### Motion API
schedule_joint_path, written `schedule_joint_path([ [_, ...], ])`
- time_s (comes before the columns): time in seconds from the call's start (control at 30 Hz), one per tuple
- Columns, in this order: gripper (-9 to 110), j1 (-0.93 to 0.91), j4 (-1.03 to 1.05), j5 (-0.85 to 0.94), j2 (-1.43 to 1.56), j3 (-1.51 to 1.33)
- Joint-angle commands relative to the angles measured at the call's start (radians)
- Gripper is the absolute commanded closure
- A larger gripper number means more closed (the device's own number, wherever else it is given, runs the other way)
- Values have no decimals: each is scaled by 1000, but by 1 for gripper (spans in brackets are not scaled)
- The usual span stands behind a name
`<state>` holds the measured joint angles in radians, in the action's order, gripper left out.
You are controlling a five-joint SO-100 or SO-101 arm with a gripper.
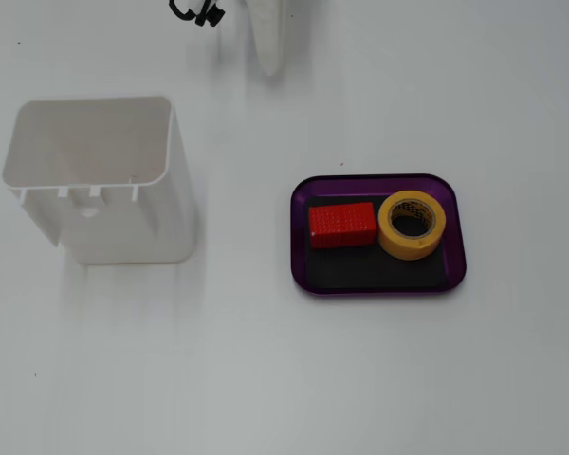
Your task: Pick up the yellow tape and place it in the box.
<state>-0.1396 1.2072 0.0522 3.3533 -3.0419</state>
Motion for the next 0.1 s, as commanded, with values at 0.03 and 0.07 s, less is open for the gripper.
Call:
schedule_joint_path([
  [0.03, 102, 3, -11, -2, 55, -5],
  [0.07, 102, 3, -11, -2, 55, -5],
])
